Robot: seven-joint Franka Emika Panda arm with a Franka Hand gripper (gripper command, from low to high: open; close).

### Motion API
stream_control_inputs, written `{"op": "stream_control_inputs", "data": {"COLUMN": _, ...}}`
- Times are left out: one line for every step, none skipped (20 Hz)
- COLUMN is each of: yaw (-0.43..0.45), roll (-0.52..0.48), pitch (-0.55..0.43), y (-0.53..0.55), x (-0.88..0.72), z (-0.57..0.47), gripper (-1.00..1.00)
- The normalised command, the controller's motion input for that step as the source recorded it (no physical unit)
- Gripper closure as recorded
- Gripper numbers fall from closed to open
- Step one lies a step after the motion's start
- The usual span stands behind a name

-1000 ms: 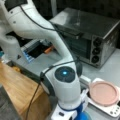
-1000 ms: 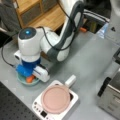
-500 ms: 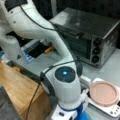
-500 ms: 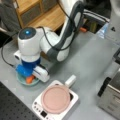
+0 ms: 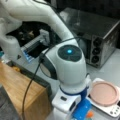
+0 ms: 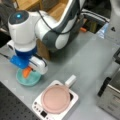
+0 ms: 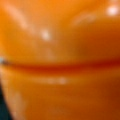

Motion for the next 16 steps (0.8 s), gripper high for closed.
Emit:
{"op": "stream_control_inputs", "data": {"yaw": 0.02, "roll": -0.243, "pitch": 0.232, "y": 0.33, "x": 0.18, "z": 0.31, "gripper": 1.0}}
{"op": "stream_control_inputs", "data": {"yaw": 0.016, "roll": -0.243, "pitch": 0.225, "y": 0.34, "x": 0.18, "z": 0.25, "gripper": 1.0}}
{"op": "stream_control_inputs", "data": {"yaw": 0.012, "roll": -0.244, "pitch": 0.22, "y": 0.32, "x": 0.18, "z": 0.19, "gripper": 1.0}}
{"op": "stream_control_inputs", "data": {"yaw": 0.011, "roll": -0.246, "pitch": 0.217, "y": 0.29, "x": 0.18, "z": 0.14, "gripper": 1.0}}
{"op": "stream_control_inputs", "data": {"yaw": 0.013, "roll": -0.246, "pitch": 0.214, "y": 0.25, "x": 0.17, "z": 0.11, "gripper": 1.0}}
{"op": "stream_control_inputs", "data": {"yaw": 0.054, "roll": -0.209, "pitch": 0.144, "y": 0.26, "x": 0.17, "z": 0.07, "gripper": 1.0}}
{"op": "stream_control_inputs", "data": {"yaw": 0.064, "roll": -0.199, "pitch": 0.123, "y": 0.25, "x": 0.16, "z": 0.06, "gripper": 1.0}}
{"op": "stream_control_inputs", "data": {"yaw": 0.084, "roll": -0.176, "pitch": 0.101, "y": 0.28, "x": 0.16, "z": 0.04, "gripper": 1.0}}
{"op": "stream_control_inputs", "data": {"yaw": 0.097, "roll": -0.149, "pitch": 0.081, "y": 0.33, "x": 0.15, "z": 0.03, "gripper": 1.0}}
{"op": "stream_control_inputs", "data": {"yaw": 0.101, "roll": -0.138, "pitch": 0.073, "y": 0.4, "x": 0.14, "z": 0.02, "gripper": 1.0}}
{"op": "stream_control_inputs", "data": {"yaw": 0.099, "roll": -0.129, "pitch": 0.059, "y": 0.47, "x": 0.13, "z": 0.01, "gripper": 1.0}}
{"op": "stream_control_inputs", "data": {"yaw": 0.094, "roll": -0.125, "pitch": 0.048, "y": 0.53, "x": 0.12, "z": 0.0, "gripper": 1.0}}
{"op": "stream_control_inputs", "data": {"yaw": 0.084, "roll": -0.114, "pitch": 0.034, "y": 0.59, "x": 0.12, "z": -0.01, "gripper": 1.0}}
{"op": "stream_control_inputs", "data": {"yaw": 0.065, "roll": -0.106, "pitch": 0.02, "y": 0.63, "x": 0.12, "z": -0.02, "gripper": 1.0}}
{"op": "stream_control_inputs", "data": {"yaw": 0.045, "roll": -0.107, "pitch": 0.016, "y": 0.62, "x": 0.11, "z": -0.02, "gripper": 1.0}}
{"op": "stream_control_inputs", "data": {"yaw": 0.02, "roll": -0.109, "pitch": 0.016, "y": 0.55, "x": 0.11, "z": -0.03, "gripper": 1.0}}
